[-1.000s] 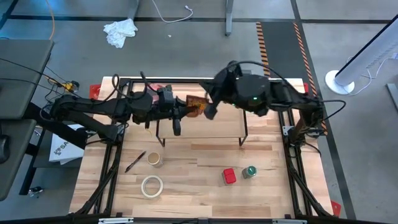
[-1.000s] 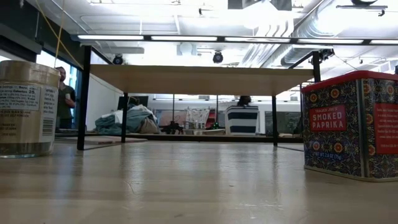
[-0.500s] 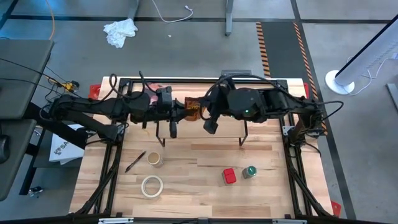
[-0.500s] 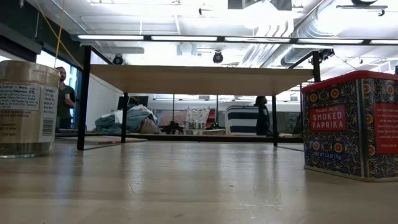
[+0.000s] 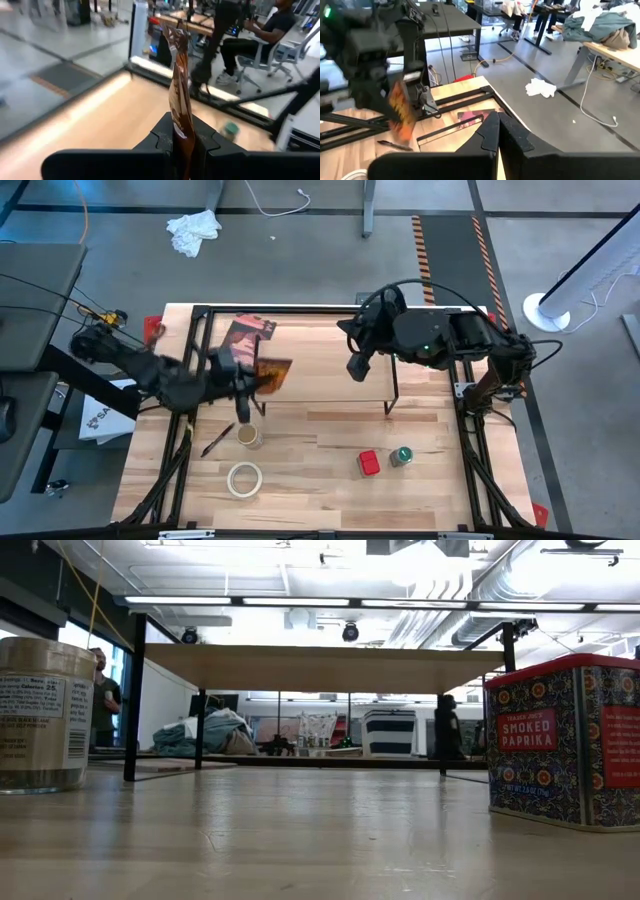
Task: Shelf spices
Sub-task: Remove the brown seasoning pack from the shelf
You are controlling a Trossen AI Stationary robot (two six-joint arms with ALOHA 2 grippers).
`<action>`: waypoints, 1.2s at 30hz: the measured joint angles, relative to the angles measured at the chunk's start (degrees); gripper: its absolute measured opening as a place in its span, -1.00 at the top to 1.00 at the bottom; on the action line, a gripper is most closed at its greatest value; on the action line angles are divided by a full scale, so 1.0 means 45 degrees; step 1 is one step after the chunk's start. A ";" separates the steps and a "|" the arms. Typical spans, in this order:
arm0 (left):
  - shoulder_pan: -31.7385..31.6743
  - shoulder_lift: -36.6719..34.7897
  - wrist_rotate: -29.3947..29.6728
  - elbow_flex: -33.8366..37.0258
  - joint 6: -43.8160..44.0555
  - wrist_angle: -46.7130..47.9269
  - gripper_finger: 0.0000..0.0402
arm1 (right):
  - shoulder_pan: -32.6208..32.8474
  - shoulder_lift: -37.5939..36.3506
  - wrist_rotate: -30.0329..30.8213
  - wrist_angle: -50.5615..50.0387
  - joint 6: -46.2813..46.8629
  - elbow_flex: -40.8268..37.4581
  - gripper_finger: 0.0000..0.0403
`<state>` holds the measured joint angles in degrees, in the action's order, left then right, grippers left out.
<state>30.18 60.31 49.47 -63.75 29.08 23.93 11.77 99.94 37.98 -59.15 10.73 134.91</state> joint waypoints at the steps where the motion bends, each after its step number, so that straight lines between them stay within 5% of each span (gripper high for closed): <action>1: 0.0406 0.0026 0.0223 0.0498 0.0519 -0.0340 0.94 | 0.0000 -0.0002 0.0001 -0.0064 0.0123 0.0000 1.00; 7: 0.2262 0.0578 0.2071 0.3422 0.2059 -0.4985 0.94 | -0.0035 -0.0005 0.0329 -0.0276 0.0702 0.0000 1.00; 14: 0.2674 0.2259 0.1957 0.5240 0.2453 -0.7365 0.94 | -0.0247 -0.0010 0.0467 -0.0455 0.1640 0.0000 1.00; 26: 0.3811 0.7153 0.2842 0.5392 0.3470 -1.2066 0.94 | -0.0311 -0.0010 -0.0332 -0.2107 0.2475 -0.0005 1.00; 36: 0.3403 1.0906 0.2773 0.5312 0.1398 -1.6912 0.94 | 0.0052 0.0141 -0.0928 -0.3169 0.1521 -0.0015 1.00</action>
<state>45.50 109.38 61.95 -39.84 35.37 -52.17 12.00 100.57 33.80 -73.41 17.58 134.85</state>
